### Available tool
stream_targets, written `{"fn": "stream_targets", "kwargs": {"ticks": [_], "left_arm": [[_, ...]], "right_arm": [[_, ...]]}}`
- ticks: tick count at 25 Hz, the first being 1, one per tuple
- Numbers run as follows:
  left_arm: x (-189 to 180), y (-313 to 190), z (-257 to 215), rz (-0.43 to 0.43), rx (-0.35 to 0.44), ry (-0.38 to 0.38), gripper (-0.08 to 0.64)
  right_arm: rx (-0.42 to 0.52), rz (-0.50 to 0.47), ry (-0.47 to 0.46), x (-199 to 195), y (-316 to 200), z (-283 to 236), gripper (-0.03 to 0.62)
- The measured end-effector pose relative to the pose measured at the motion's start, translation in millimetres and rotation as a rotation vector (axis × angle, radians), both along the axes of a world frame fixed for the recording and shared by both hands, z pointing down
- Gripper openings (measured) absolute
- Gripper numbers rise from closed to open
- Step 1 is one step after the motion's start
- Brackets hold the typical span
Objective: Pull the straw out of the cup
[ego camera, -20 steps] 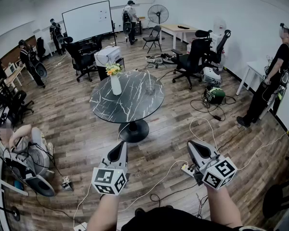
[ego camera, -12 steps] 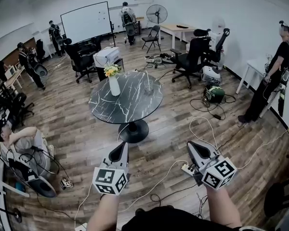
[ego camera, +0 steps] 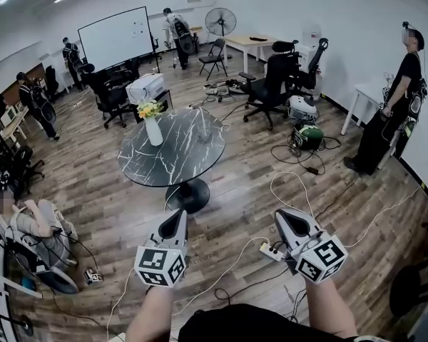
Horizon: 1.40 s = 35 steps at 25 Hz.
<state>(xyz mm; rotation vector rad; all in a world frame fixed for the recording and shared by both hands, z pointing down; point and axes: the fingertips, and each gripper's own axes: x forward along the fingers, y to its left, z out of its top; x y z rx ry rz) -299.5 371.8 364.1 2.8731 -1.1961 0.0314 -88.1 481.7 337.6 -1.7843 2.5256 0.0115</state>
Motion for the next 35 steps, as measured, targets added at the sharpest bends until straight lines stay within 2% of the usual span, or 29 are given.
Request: {"fn": "stream_targets", "kwargs": {"ticks": [4,10,18,26,30,35], "left_arm": [[28.8,7.0,0.4,0.006,-0.004,0.015,0.008],[63.8,6.8,9.1,0.038,-0.021,0.01,0.008],[104.6,-20.5,13.7,0.085,-0.035,0.006,0.008],[147.7,-99.4,33.8,0.131,-0.062,0.007,0.008],[170.9,-156.6,38.1,0.148,-0.075,0.01,0.008],[204.5,-231.7,42.5,0.184,-0.094,0.002,0.008]], "right_arm": [[-0.012,0.005,-0.006,27.8,17.3,5.9,0.005],[-0.042,0.055,-0.088,74.2,31.1,19.7,0.006],[-0.07,0.107,-0.142,114.0,11.3,29.6,0.006],[-0.093,0.143,-0.135,147.9,-57.1,41.3,0.006],[-0.113,0.175,-0.146,170.7,-107.4,46.2,0.006],[-0.151,0.164,-0.142,182.0,-183.0,50.4,0.006]]}}
